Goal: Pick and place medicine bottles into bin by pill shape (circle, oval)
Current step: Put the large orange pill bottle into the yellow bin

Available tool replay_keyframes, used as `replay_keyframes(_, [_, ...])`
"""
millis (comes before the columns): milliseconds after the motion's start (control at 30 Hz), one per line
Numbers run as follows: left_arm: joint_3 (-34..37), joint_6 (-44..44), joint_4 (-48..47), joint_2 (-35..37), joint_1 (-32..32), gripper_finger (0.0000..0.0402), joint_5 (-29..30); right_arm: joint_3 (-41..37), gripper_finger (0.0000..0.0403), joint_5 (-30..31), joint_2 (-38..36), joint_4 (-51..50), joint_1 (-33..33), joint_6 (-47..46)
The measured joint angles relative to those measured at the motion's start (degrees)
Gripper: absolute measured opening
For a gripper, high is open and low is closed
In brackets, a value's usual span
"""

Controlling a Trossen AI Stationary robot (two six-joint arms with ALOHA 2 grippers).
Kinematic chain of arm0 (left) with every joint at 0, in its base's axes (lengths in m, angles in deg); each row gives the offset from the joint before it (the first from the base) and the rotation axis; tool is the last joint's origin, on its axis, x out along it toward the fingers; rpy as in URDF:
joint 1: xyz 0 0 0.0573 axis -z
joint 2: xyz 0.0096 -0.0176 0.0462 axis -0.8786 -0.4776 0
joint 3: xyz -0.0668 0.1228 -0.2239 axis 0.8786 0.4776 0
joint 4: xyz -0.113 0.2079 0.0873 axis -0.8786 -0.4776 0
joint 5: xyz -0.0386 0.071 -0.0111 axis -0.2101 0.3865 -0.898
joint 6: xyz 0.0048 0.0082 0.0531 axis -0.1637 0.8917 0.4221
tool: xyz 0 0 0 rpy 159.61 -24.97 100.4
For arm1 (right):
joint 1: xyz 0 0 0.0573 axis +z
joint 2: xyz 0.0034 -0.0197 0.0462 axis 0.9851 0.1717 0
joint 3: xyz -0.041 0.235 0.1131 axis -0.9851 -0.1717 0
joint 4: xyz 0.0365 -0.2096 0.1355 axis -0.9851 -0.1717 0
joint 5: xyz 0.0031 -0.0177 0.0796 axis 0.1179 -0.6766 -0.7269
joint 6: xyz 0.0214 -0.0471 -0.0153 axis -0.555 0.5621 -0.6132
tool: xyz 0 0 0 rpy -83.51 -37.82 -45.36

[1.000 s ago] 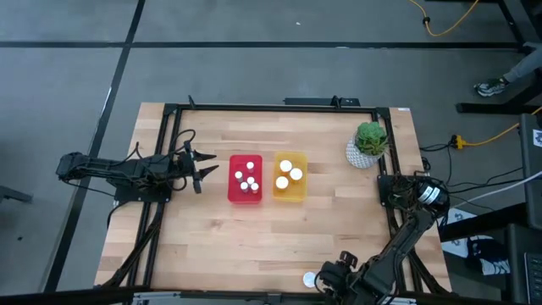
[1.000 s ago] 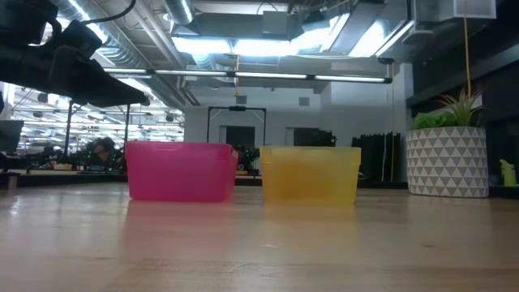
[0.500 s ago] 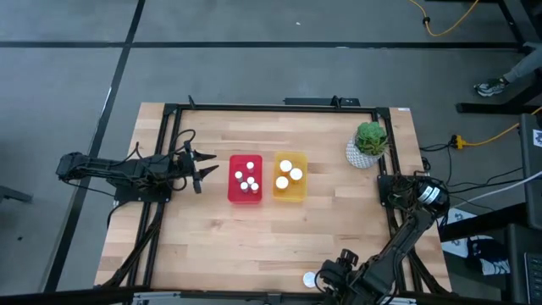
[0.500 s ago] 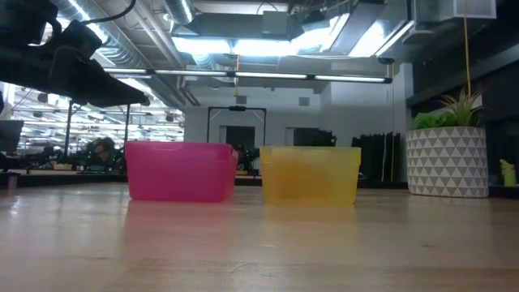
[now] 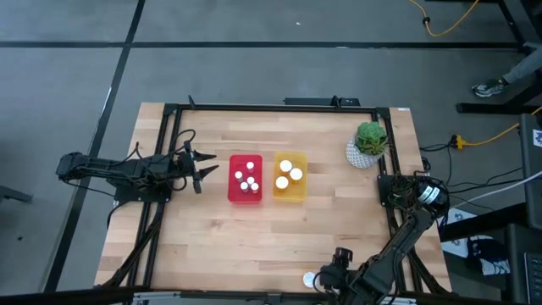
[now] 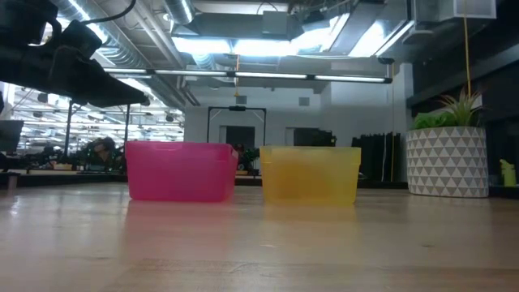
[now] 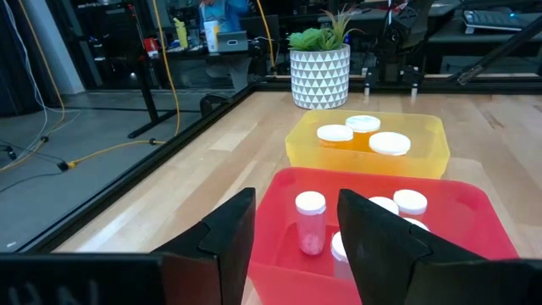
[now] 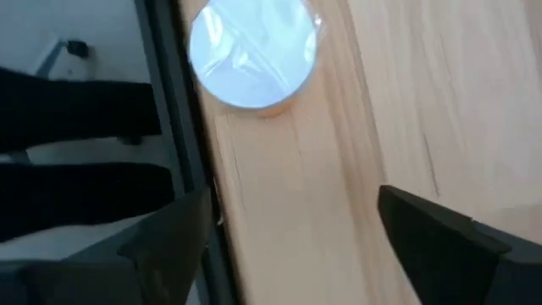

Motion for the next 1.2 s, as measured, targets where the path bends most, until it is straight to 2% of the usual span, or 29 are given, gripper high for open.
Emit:
replay_keyframes(133, [0.0, 0.0, 0.0, -0.01, -0.01, 0.0163, 0.02, 0.0, 0.0376, 2.12, 0.0, -0.2, -0.42, 4.09])
replay_keyframes(267, [0.0, 0.0, 0.0, -0.01, 0.0, 0.0161, 0.02, 0.0, 0.0393, 4.98, 0.0, 2.17, -1.31, 8.66])
replay_keyframes(533, [0.0, 0.0, 0.0, 0.01, 0.0, 0.0161, 0.01, 0.0, 0.0393, 5.21, 0.0, 9.36, -3.66, 18.75])
replay_keyframes(767, [0.0, 0.0, 0.0, 0.0, -0.02, 0.0161, 0.02, 0.0, 0.0393, 1.12, 0.52, 10.83, -5.84, 20.03])
replay_keyframes(900, [0.0, 0.0, 0.0, -0.01, -0.01, 0.0163, 0.02, -0.02, 0.0393, 1.19, 1.36, 11.93, -6.16, 23.38])
replay_keyframes(1200, [0.0, 0.0, 0.0, 0.02, 0.0, 0.0162, 0.01, -0.04, 0.0393, -0.18, 2.91, 12.65, -6.62, 23.36])
